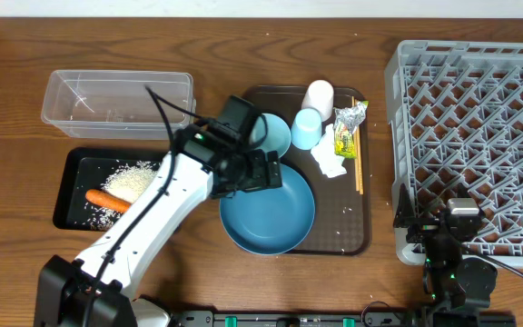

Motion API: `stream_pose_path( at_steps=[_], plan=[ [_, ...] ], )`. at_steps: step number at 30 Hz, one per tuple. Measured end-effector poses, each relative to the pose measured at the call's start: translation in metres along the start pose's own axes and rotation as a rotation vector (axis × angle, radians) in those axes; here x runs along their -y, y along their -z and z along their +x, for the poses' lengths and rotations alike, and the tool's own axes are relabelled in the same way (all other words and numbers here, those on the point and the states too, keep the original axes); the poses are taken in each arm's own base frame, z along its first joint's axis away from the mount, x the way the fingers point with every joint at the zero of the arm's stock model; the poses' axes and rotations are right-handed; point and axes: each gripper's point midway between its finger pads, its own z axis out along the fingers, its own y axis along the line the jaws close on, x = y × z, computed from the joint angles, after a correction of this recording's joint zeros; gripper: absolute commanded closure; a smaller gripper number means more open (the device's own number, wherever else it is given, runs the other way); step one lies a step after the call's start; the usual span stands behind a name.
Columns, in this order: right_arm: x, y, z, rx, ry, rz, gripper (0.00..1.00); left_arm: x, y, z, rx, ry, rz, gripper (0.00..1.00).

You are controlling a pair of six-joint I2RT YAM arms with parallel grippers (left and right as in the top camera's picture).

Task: Sort waste into correct bins and load items into the dishwasher rack
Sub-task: 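Move the left gripper back over the brown tray beside the blue plate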

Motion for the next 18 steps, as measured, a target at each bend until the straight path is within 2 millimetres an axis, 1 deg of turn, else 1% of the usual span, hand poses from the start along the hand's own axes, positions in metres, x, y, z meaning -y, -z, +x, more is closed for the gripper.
stream_pose_path(
  at_steps=[3,6,12,15,18],
  plan=[
    [0.000,0.000,0.000,0.000,0.000,0.000,0.01,0.005,-0.002,0.005,0.001,-0.029,-0.009,0.02],
    [0.000,0.000,0.000,0.000,0.000,0.000,0.01,0.001,-0.003,0.006,0.014,-0.043,-0.053,0.02],
    [0.000,0.000,0.000,0.000,0.000,0.000,0.01,-0.040,0.004,0.002,0.050,-0.005,-0.246,0.02],
    [0.000,0.000,0.000,0.000,0.000,0.000,0.01,-0.058,0.009,-0.004,0.070,0.046,-0.300,0.02],
    [0.000,0.000,0.000,0.000,0.000,0.000,0.01,-0.070,0.013,-0.010,0.083,0.093,-0.327,0.02]
  ],
)
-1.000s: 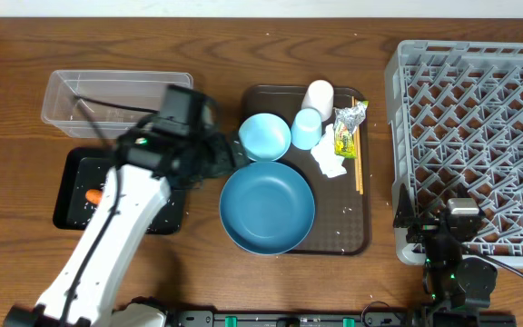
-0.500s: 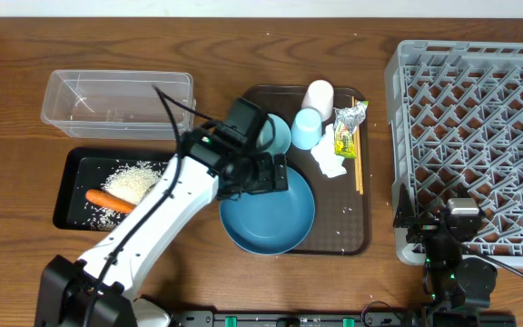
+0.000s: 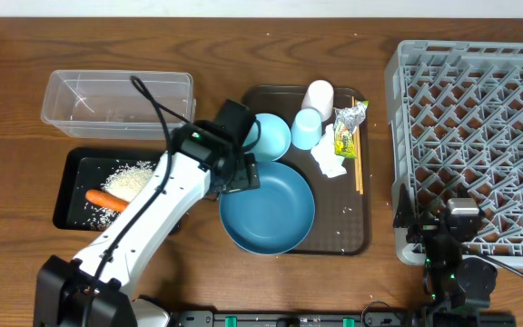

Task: Sort waste into correct bins and load items into the dishwasher rack
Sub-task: 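Move the left gripper back over the brown tray beside the blue plate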

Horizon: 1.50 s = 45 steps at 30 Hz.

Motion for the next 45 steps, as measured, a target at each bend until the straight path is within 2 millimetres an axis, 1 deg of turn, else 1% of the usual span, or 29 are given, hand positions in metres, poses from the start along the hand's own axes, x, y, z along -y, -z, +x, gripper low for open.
stream_pose_path(
  at_steps=[4,23,29,30,33,37,39,41,45],
  plan=[
    [0.000,0.000,0.000,0.000,0.000,0.000,0.01,-0.005,0.000,-0.004,0.012,0.017,-0.016,0.02],
    [0.000,0.000,0.000,0.000,0.000,0.000,0.01,-0.007,-0.002,-0.003,0.011,0.019,-0.025,0.02],
    [0.000,0.000,0.000,0.000,0.000,0.000,0.01,-0.018,-0.001,-0.011,0.059,0.039,-0.084,0.02],
    [0.000,0.000,0.000,0.000,0.000,0.000,0.01,-0.019,-0.001,-0.013,0.067,0.044,-0.090,0.03],
    [0.000,0.000,0.000,0.000,0.000,0.000,0.01,-0.024,-0.003,-0.018,0.080,0.072,-0.107,0.29],
    [0.000,0.000,0.000,0.000,0.000,0.000,0.01,-0.030,-0.013,-0.020,0.064,0.089,-0.144,0.63],
    [0.000,0.000,0.000,0.000,0.000,0.000,0.01,-0.033,-0.019,-0.020,0.050,0.092,-0.164,0.76],
    [0.000,0.000,0.000,0.000,0.000,0.000,0.01,-0.032,-0.026,-0.019,0.028,0.095,-0.171,0.81],
    [0.000,0.000,0.000,0.000,0.000,0.000,0.01,-0.029,-0.037,-0.015,-0.012,0.091,-0.170,0.81]
  ],
)
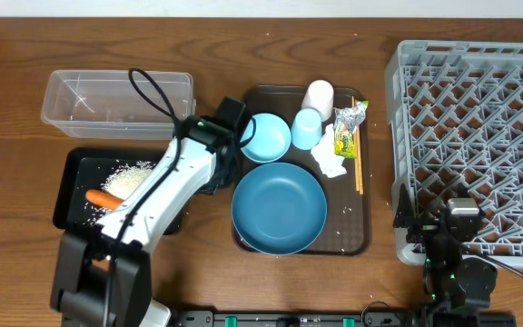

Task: Sort waste into correct bins and load items into the dishwasher rack
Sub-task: 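Move the left gripper back over the brown tray beside the blue plate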

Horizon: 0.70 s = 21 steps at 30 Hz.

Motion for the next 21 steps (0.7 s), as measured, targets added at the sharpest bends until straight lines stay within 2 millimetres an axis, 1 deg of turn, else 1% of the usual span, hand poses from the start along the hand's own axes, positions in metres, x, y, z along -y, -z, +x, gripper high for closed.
stream_pose_path(
  at_steps=[5,13,21],
  plan=[
    [0.000,0.000,0.000,0.000,0.000,0.000,0.01,0.004,-0.007,0.003,-0.029,-0.002,0.003,0.81],
    [0.000,0.000,0.000,0.000,0.000,0.000,0.01,0.018,-0.014,0.012,-0.084,-0.009,0.054,0.81],
    [0.000,0.000,0.000,0.000,0.000,0.000,0.01,0.030,-0.013,0.022,-0.097,-0.049,0.072,0.81]
  ],
)
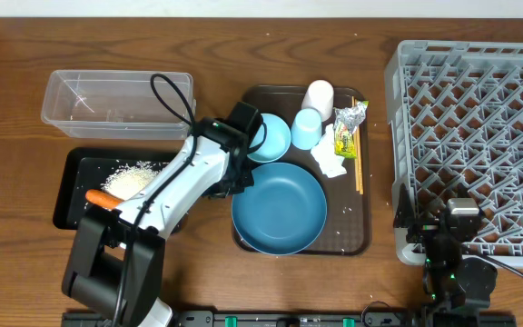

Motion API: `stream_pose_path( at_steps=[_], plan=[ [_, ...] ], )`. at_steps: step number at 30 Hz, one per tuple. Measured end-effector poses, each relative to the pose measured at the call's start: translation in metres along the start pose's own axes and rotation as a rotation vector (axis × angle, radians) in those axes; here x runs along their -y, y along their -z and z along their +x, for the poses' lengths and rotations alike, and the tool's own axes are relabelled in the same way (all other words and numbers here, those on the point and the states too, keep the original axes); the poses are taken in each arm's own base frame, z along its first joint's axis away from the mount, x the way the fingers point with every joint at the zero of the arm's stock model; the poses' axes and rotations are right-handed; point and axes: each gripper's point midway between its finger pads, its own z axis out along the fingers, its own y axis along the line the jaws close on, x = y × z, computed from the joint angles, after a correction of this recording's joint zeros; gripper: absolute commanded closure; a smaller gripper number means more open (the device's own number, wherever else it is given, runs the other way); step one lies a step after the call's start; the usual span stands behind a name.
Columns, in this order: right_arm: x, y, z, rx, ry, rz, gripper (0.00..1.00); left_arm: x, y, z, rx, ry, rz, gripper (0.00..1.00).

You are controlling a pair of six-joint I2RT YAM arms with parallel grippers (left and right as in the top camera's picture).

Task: Sort waste into correct bins and load items into the dishwasher rack
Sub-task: 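Move the left gripper back over the brown tray beside the blue plate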

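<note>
A large blue plate (280, 207) lies on the front of the brown tray (352, 238). Behind it sit a small blue bowl (271, 138), a blue cup (306, 129) and a white cup (319, 95). A green wrapper (344, 138), a crumpled white napkin (330, 163) and chopsticks (359, 163) lie at the tray's right side. My left gripper (232, 179) is low at the plate's left rim; its jaws are hidden under the wrist. My right gripper (450, 238) rests at the front left corner of the grey dishwasher rack (479, 136).
A clear plastic bin (116, 104) stands at the back left. In front of it, a black tray (69, 195) holds rice (134, 177) and a carrot (103, 198). The left arm reaches across the black tray's right end.
My left gripper has shifted a little right, from just off the tray's left edge to the plate's left rim. The plate and the other items have not moved.
First my left gripper was over the plate's back left part, with the plate overhanging the tray's left edge. Then the gripper was further left at the rim. Later the plate lay further right, fully on the tray, with the gripper beside it. The right arm stayed still.
</note>
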Motion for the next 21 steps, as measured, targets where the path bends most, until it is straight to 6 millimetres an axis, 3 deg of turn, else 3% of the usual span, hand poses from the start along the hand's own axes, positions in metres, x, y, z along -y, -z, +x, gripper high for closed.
stream_pose_path(
  at_steps=[4,11,17,21],
  plan=[
    [0.000,0.000,0.000,0.000,0.000,0.000,0.01,0.002,0.000,0.000,0.001,-0.002,0.007,0.81],
    [0.000,0.000,0.000,0.000,0.000,0.000,0.01,0.004,-0.008,0.000,-0.006,-0.004,0.001,0.93],
    [0.000,0.000,0.000,0.000,0.000,0.000,0.01,0.004,-0.014,0.004,-0.024,-0.013,-0.008,0.93],
    [0.000,0.000,0.000,0.000,0.000,0.000,0.01,0.015,-0.014,0.003,-0.027,-0.011,0.044,0.93]
  ],
)
